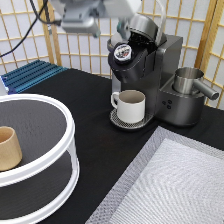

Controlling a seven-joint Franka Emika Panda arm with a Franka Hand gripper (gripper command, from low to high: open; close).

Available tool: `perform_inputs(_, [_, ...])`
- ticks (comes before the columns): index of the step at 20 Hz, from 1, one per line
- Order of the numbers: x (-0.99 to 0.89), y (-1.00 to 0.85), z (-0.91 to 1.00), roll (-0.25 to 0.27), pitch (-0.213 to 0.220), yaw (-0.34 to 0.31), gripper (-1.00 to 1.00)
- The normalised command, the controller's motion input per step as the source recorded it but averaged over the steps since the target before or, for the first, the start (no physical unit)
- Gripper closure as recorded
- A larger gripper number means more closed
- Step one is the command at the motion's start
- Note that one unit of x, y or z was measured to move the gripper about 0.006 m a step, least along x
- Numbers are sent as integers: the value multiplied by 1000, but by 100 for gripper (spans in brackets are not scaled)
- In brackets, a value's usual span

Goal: Make coffee

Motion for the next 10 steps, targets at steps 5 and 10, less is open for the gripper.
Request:
perform_inputs(5, [-1, 873, 778, -151, 44, -27, -100])
perform_inputs(10, [-35, 813, 382, -188, 114, -37, -100])
